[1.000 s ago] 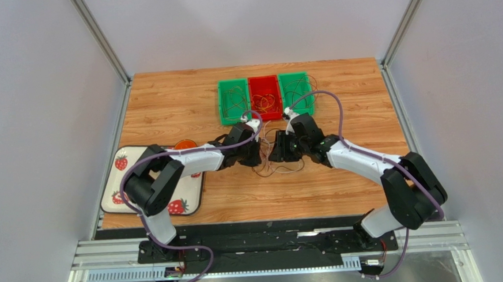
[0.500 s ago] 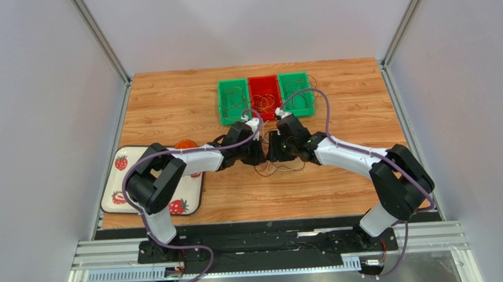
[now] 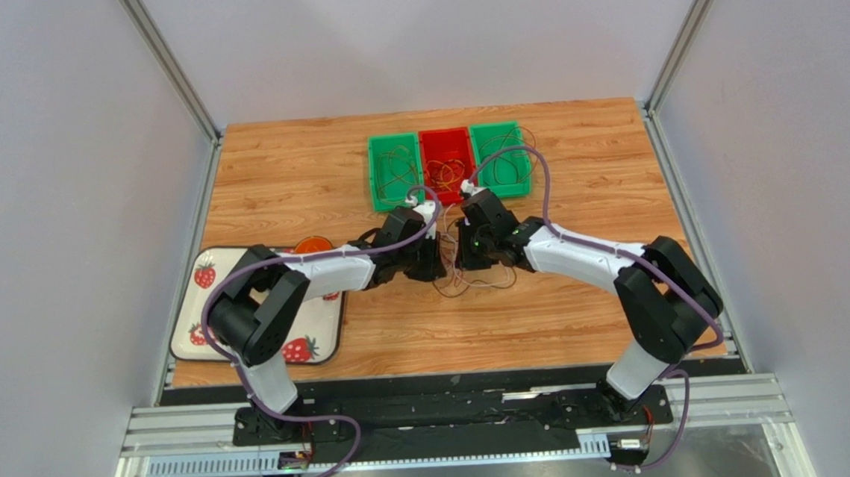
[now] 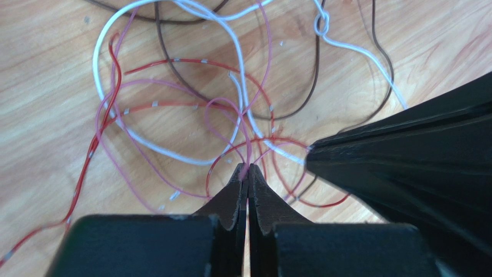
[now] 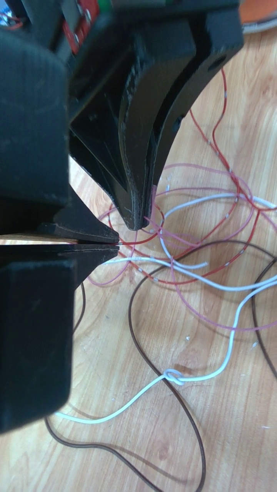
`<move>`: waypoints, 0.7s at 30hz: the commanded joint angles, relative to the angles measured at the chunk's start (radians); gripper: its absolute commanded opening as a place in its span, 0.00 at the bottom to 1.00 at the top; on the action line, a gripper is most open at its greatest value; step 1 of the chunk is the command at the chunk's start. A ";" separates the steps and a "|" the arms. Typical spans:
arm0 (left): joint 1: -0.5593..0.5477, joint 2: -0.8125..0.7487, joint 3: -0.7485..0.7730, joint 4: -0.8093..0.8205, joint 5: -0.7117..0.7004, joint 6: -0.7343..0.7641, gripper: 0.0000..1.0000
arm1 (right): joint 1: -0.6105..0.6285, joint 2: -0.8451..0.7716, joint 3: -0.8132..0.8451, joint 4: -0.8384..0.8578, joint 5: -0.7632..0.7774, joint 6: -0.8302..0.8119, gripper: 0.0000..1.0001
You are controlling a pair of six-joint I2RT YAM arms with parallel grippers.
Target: Untangle the cables
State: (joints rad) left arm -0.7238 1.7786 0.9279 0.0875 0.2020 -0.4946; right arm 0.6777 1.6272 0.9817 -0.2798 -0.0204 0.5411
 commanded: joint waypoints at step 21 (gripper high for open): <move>0.046 -0.702 0.514 -0.870 -0.659 0.395 0.00 | -0.059 -0.555 0.449 -0.239 0.457 -0.207 0.00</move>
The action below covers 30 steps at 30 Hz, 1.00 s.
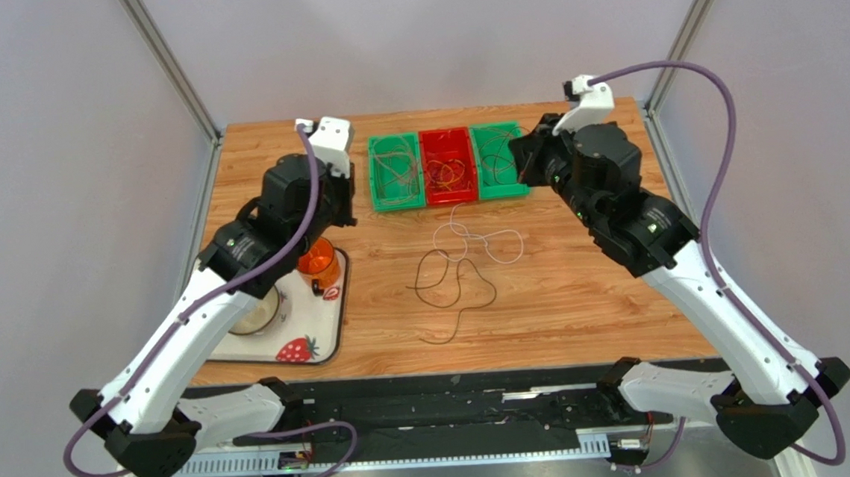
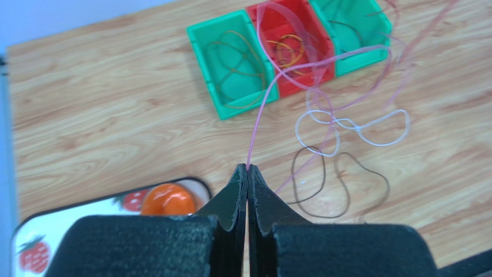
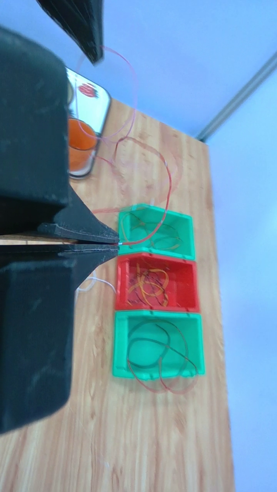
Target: Untangle the cables
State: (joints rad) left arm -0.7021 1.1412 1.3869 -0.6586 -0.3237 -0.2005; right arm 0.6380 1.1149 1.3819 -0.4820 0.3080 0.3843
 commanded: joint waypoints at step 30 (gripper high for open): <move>0.561 -0.011 0.264 -0.167 0.263 0.009 0.00 | -0.569 0.083 0.126 -0.007 -0.205 0.189 0.00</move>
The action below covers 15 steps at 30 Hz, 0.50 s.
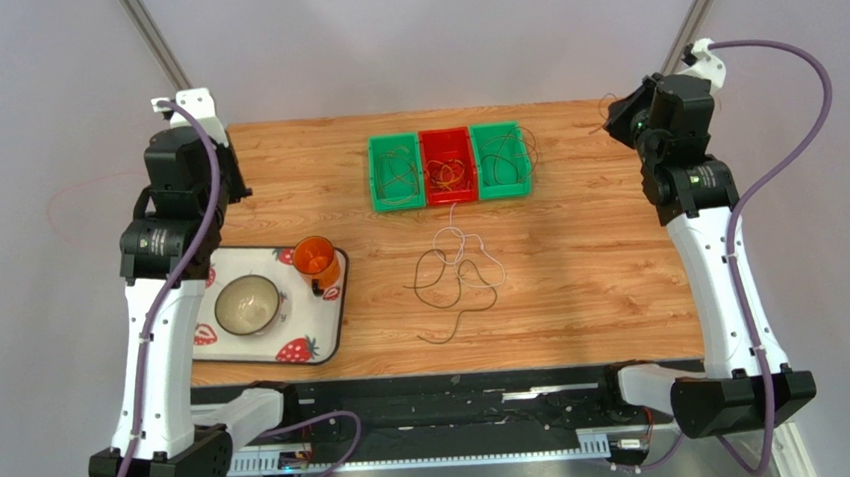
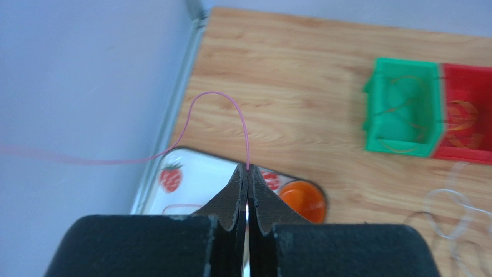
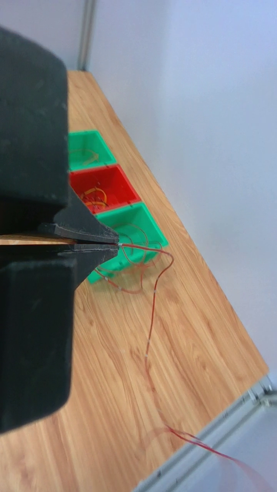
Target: Untangle the cables
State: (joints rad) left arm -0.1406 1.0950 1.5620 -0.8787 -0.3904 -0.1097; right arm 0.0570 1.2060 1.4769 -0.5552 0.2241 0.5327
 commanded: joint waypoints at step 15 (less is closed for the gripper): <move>-0.094 0.301 0.271 0.260 0.495 -0.168 0.00 | 0.012 -0.016 -0.007 0.093 -0.167 0.038 0.00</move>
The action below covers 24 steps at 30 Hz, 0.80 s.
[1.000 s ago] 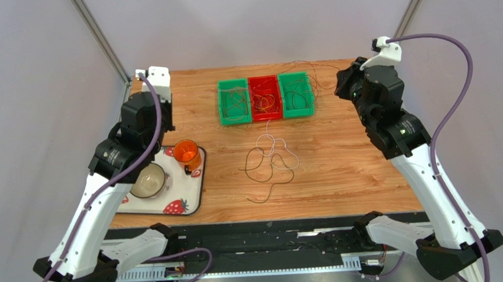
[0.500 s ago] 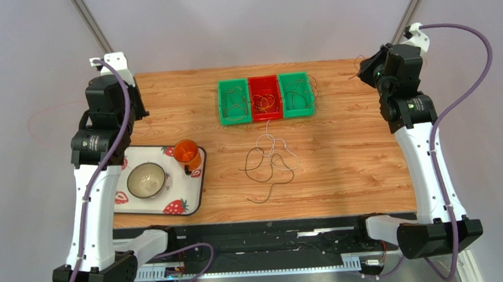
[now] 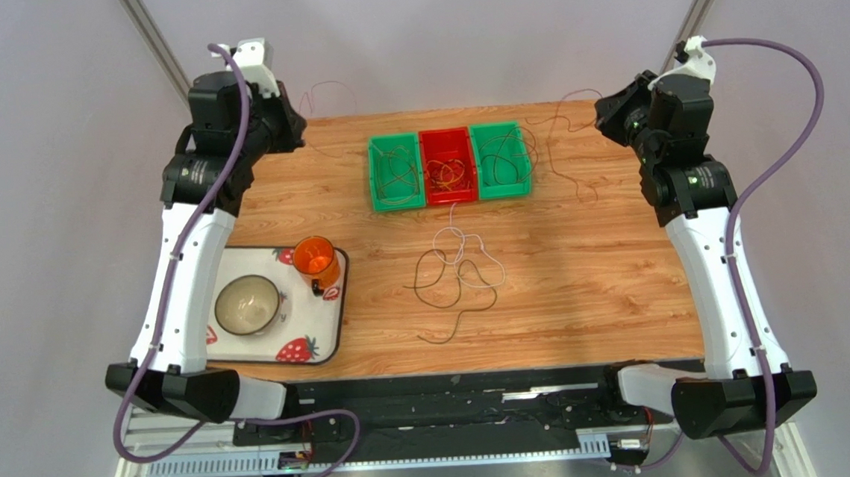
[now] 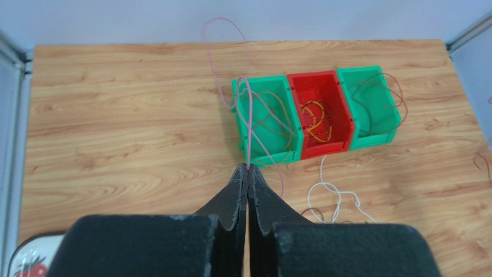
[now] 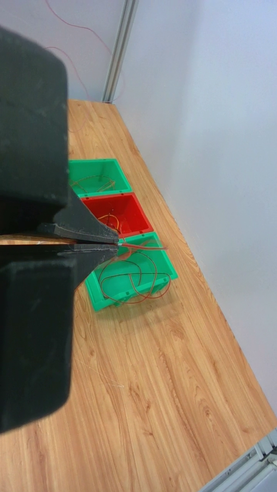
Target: Untangle the cables
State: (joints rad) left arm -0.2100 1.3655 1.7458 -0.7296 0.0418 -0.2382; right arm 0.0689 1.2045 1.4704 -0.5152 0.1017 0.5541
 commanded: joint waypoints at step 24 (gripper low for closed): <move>-0.108 0.331 0.084 0.343 0.142 0.020 0.00 | 0.028 0.013 -0.007 0.069 -0.135 0.032 0.00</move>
State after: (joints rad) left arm -0.3145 1.6516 1.8355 -0.4511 0.1776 -0.2577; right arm 0.0895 1.2186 1.4643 -0.4946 -0.0090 0.5793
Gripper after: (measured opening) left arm 0.007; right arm 0.008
